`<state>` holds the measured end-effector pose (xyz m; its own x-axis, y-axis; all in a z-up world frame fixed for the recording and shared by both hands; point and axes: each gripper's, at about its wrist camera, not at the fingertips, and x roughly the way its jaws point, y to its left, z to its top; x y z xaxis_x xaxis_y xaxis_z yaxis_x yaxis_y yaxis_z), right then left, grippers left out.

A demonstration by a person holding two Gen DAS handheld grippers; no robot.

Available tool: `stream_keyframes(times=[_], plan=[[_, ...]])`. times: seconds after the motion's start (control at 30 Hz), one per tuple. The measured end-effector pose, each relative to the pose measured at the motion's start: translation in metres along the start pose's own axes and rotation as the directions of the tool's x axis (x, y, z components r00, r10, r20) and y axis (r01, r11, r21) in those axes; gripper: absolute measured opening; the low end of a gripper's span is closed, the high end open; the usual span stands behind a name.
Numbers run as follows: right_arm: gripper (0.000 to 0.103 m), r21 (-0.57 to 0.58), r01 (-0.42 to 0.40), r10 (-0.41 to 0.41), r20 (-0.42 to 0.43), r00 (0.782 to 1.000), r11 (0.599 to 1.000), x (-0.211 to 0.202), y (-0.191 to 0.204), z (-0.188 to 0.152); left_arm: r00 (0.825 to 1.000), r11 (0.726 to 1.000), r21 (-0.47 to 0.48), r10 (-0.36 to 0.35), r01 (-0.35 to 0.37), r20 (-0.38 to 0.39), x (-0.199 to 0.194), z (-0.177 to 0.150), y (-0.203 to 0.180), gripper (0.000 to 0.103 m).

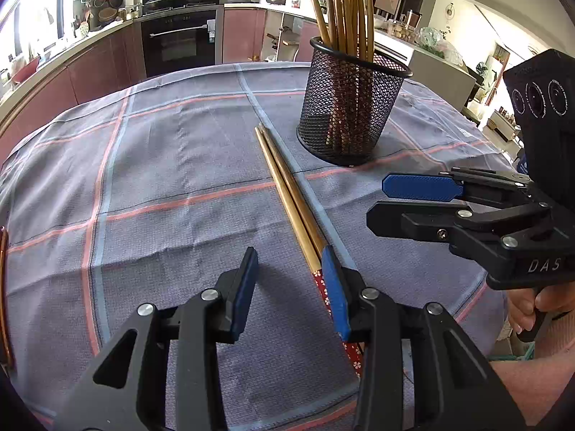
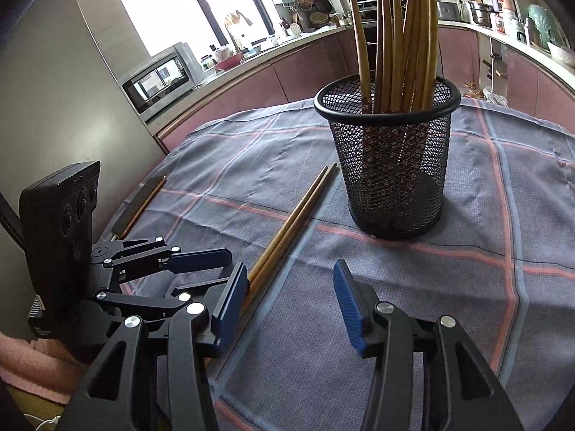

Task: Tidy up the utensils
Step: 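Withdraw both open tools from the cup toward the last two chopsticks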

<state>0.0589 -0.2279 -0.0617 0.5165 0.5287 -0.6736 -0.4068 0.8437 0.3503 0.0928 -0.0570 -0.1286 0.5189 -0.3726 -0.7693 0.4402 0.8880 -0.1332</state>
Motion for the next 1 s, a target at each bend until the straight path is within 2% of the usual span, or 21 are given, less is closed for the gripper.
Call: stream_keyframes(times=[0.47, 0.7, 1.0], plan=[[0.047, -0.014, 0.027, -0.027, -0.032, 0.999, 1.0, 0.024, 0.008, 0.003, 1.0, 0.999, -0.027, 0.017, -0.016, 0.016, -0.002, -0.003, 0.004, 0.038], [0.04, -0.039, 0.045, -0.048, -0.054, 0.997, 0.998, 0.044, 0.019, 0.01, 1.0, 0.998, -0.051, 0.021, -0.02, 0.018, -0.003, -0.004, 0.01, 0.036], [0.031, -0.104, 0.105, -0.113, -0.075, 0.991, 0.989, 0.049, 0.025, 0.013, 1.0, 0.998, -0.06, 0.015, -0.014, 0.02, -0.003, -0.006, 0.012, 0.035]])
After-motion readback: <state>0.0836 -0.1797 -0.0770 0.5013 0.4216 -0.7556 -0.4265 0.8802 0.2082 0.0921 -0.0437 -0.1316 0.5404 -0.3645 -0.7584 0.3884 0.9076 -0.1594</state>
